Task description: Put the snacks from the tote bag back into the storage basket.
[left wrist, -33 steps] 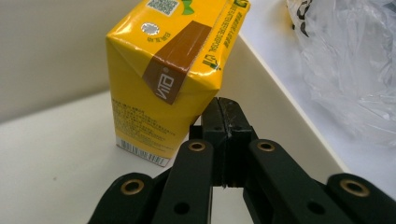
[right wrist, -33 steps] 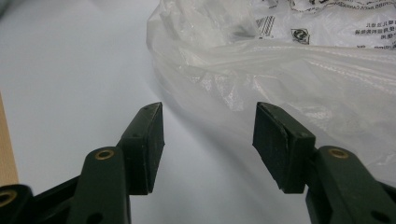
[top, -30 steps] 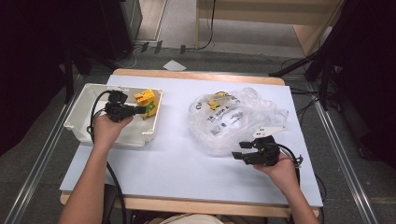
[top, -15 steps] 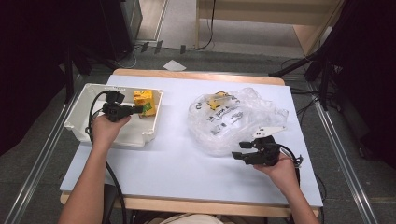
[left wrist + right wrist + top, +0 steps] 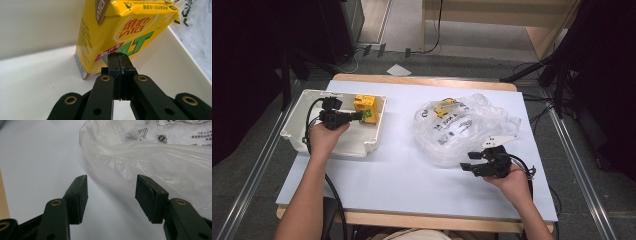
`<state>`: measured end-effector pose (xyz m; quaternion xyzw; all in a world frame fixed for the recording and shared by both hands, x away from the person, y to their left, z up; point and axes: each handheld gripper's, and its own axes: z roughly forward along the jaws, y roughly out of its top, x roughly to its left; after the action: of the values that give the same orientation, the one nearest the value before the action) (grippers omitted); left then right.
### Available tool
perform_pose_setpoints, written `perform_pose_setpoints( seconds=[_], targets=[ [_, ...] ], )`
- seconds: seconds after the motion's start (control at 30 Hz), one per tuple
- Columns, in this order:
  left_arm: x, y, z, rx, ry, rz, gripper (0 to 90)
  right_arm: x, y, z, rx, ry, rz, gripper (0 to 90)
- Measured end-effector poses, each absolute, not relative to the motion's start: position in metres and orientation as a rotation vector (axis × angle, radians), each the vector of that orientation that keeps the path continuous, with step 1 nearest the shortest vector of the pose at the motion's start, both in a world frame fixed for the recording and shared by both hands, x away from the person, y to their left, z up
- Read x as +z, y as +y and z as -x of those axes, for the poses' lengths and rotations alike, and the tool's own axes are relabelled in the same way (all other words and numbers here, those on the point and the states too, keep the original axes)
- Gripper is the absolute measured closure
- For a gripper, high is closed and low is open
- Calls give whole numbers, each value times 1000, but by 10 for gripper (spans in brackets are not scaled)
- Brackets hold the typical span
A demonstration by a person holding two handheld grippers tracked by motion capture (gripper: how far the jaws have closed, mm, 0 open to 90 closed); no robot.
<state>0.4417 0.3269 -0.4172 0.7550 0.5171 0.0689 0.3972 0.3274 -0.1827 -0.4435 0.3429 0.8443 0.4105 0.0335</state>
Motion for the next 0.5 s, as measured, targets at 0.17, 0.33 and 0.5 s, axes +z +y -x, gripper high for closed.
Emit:
perform_pose_setpoints(
  seconds=[0.17, 0.33, 0.5],
  targets=[
    [-416, 327, -441, 142, 1302, -1907, 888, -444, -183, -327, 1263, 2599, -1055, 447],
    [-411, 324, -439, 138, 1295, -1914, 842, -444, -183, -328, 1261, 2600, -1043, 448],
    [-406, 321, -436, 145, 1278, -1921, 802, -444, -183, -328, 1260, 2602, -1040, 448]
  ],
)
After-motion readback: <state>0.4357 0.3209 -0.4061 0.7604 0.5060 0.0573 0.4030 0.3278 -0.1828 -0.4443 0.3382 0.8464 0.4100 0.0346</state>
